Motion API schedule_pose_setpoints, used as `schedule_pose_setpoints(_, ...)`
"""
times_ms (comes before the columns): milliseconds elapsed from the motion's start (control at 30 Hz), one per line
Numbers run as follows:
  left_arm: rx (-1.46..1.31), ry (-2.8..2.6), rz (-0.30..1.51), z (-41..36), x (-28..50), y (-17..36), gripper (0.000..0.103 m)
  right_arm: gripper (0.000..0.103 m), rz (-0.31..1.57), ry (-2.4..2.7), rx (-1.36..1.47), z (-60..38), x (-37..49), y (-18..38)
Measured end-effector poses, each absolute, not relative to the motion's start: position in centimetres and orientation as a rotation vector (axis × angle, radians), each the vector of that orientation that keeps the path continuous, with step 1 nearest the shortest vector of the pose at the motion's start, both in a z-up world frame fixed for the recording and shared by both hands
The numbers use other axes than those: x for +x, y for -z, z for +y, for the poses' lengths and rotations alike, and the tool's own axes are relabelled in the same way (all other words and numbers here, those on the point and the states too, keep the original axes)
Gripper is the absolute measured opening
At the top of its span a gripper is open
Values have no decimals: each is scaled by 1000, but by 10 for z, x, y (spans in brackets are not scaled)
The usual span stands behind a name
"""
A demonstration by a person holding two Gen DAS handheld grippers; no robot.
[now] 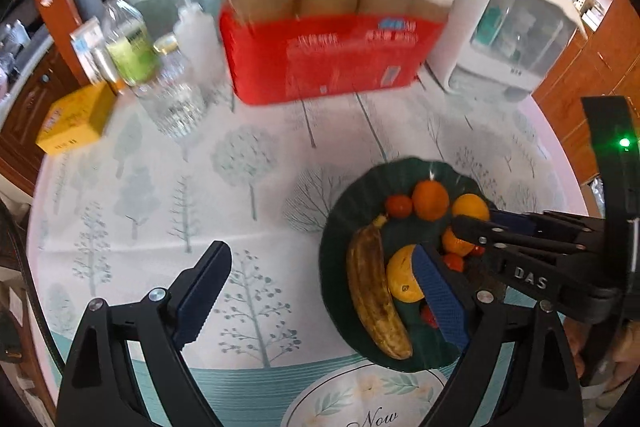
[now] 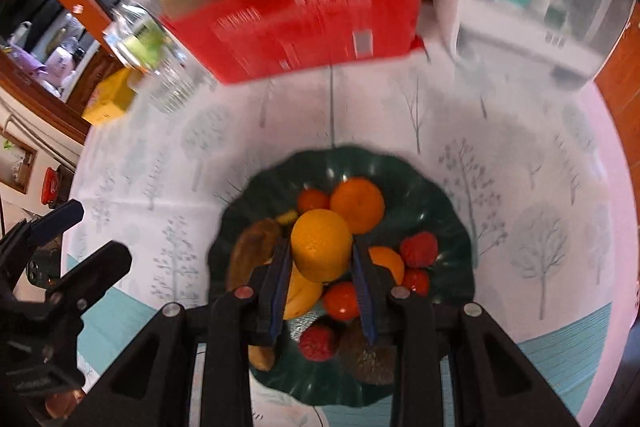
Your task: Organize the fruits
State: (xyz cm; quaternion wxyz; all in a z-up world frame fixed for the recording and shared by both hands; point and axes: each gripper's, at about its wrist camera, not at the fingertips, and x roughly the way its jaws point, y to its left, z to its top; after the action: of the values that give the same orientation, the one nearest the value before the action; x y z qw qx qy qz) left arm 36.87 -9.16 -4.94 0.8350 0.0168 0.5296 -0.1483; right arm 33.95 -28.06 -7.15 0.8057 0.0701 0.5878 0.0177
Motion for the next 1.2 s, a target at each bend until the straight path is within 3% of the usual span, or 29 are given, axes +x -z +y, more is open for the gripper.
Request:
schedule_pose_setpoints(233,-5,360,1201,-104,375,84,91,31,1313,-50,197,-287,347,97)
schedule_pose_setpoints(500,-18,370,1213,-104,372,88,91,31,1336,-71,247,-289,348,105)
schedule_pose_setpoints(1200,-9,362,1121,-86,303,43,91,32,1193,-56,178,-275,279,52)
